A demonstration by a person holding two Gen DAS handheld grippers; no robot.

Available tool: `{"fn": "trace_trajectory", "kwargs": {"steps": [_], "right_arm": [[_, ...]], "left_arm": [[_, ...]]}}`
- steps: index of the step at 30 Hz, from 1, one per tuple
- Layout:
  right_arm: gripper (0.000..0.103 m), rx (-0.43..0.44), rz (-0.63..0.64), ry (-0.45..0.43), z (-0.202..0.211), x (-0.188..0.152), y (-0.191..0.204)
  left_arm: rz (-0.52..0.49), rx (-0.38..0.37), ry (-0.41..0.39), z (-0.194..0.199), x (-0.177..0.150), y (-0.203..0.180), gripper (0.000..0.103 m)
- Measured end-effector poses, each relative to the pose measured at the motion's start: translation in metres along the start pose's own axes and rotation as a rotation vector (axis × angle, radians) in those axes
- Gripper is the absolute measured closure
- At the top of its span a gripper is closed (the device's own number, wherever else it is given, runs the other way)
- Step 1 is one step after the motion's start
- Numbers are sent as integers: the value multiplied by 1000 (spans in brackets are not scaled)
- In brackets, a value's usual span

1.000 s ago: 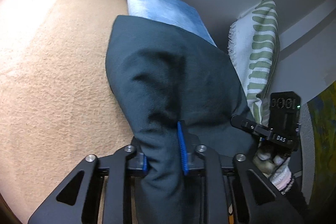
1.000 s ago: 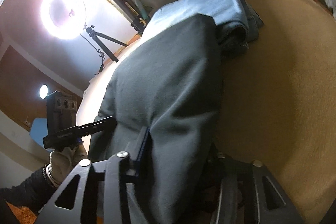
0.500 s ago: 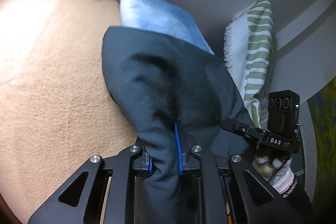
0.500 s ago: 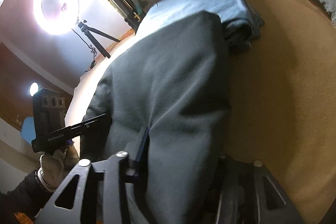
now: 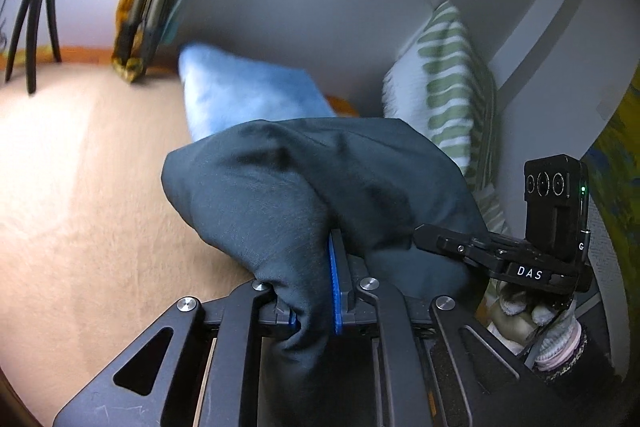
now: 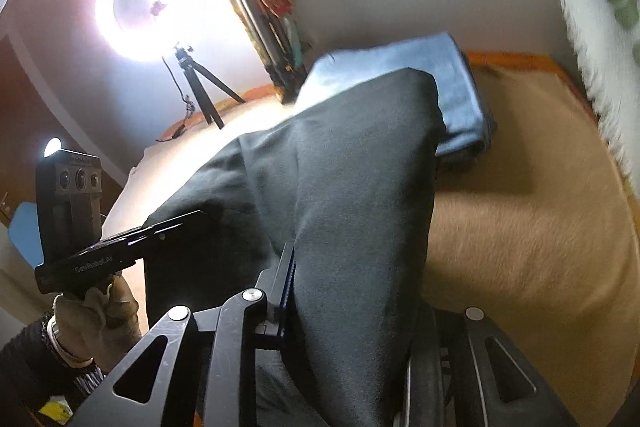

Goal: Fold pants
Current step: 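Lift and fold the pants bundle over with both tools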

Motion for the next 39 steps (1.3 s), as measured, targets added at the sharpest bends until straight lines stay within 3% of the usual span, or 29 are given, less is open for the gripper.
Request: {"fn": "trace_trajectory", "kwargs": {"steps": [11,23,30,36,39], "right_arm": [[76,1,53,-141,39,68,24],[76,-17,89,-224,19,171,0],[76,-4,62,-160,-38,201,-41],[75,20,-18,-70,-101,198,-82],[67,-37,-16,-11,-128,190,-98]], "left_arm": [[-180,48,-95,19,83,-22,93],[-277,114,-139,-26,174,-6,93],[-223,128,-85,-77,187,30,93],[-162,164,7,-125,173,71,93],[-98,224,69,-139,162,94,85]]}}
Point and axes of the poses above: each gripper's, at about its wrist camera, not at the fingertips, and z roughly against the way its jaws point, y to its left, x to its top, the point moved 7 cm from there along -z, roughly the way its jaws point, and after that the axes turned 5 degrees about -z, right-handed, at the moved point
